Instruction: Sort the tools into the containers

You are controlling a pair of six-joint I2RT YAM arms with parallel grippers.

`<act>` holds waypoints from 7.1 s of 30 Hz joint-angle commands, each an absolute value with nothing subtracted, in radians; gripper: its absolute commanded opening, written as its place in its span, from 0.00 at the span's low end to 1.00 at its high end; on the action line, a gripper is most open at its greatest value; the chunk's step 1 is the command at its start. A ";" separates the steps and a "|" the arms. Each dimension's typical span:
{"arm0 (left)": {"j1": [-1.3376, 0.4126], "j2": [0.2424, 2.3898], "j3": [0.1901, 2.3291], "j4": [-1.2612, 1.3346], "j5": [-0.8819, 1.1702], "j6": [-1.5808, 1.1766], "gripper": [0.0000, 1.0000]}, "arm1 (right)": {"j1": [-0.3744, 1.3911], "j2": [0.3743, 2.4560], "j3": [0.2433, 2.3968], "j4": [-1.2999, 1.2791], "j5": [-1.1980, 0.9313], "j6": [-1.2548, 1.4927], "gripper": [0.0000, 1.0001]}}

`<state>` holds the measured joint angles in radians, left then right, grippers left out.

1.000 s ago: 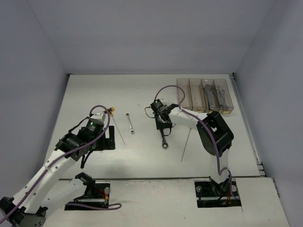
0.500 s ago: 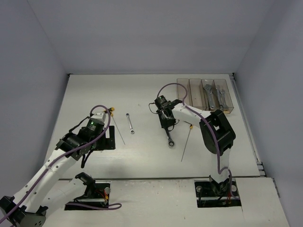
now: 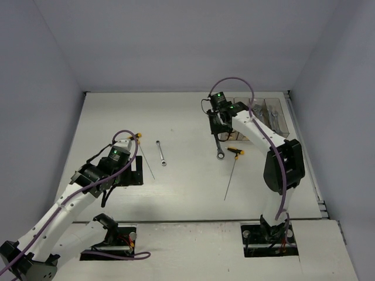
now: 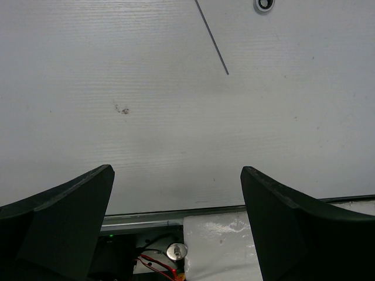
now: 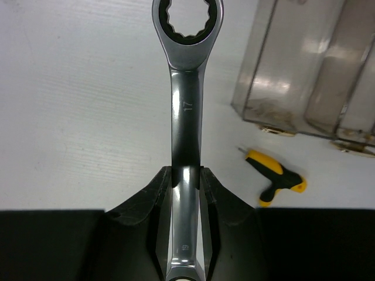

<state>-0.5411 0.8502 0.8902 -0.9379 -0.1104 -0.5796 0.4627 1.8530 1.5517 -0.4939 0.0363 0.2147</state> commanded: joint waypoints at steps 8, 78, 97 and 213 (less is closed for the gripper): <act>-0.533 0.846 0.945 -0.923 -0.124 -0.575 0.87 | 0.187 1.927 1.858 -0.567 0.009 0.025 0.00; -0.462 2.041 1.482 -0.677 -0.055 -0.810 0.27 | 0.130 1.241 1.264 -0.496 -0.116 0.140 0.45; -0.477 1.716 1.362 -0.425 0.215 -0.780 0.00 | 0.266 1.256 1.252 -0.349 -0.378 0.258 0.48; -0.430 0.986 1.012 -0.765 0.080 -0.586 0.82 | 0.292 1.563 0.885 -0.102 0.240 0.658 0.36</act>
